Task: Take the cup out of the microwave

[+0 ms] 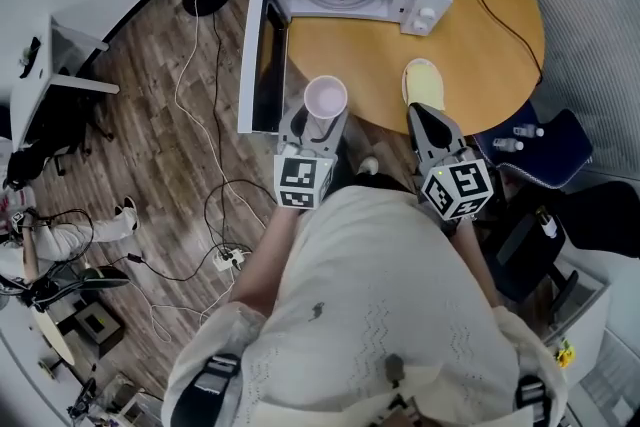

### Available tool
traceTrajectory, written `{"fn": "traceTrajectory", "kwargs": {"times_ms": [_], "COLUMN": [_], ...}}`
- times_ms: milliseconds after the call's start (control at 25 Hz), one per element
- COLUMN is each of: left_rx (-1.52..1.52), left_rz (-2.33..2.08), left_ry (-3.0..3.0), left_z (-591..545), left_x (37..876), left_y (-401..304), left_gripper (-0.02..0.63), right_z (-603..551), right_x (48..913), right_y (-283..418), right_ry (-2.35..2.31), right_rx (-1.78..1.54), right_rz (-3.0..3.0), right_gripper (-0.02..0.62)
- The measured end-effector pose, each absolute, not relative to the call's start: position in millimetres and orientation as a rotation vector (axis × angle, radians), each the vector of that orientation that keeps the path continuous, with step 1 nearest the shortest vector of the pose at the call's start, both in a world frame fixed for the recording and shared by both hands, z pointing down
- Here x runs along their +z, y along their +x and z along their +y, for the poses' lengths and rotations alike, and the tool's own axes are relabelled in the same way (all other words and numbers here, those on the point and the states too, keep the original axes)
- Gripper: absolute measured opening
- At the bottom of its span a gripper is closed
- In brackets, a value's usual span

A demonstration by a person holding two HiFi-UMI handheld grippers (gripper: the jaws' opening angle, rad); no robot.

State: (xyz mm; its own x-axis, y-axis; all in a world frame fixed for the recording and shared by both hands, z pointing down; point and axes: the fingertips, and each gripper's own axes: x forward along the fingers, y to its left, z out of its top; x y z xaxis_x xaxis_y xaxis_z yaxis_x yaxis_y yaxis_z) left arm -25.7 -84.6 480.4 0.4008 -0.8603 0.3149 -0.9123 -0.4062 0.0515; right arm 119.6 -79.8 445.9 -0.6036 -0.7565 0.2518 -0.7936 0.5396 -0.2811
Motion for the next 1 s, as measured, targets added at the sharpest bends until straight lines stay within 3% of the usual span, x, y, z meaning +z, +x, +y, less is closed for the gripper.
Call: {"fn": "traceTrajectory", "kwargs": {"times_ms": [1000], "left_rx": [0.259], "left_rz": [-1.645], "left_ry": [2.434], "left_z": [-78.5], "left_x": [391.5], "left_y": [-19.2], "left_gripper": [0.281], "right_z": [-84.3], "right_x": [333.4], "right_y": [152.3], "right_ry": [1.4], "right_rx": [0.253], "right_rz": [-2.826], "right_gripper": [0.009]}}
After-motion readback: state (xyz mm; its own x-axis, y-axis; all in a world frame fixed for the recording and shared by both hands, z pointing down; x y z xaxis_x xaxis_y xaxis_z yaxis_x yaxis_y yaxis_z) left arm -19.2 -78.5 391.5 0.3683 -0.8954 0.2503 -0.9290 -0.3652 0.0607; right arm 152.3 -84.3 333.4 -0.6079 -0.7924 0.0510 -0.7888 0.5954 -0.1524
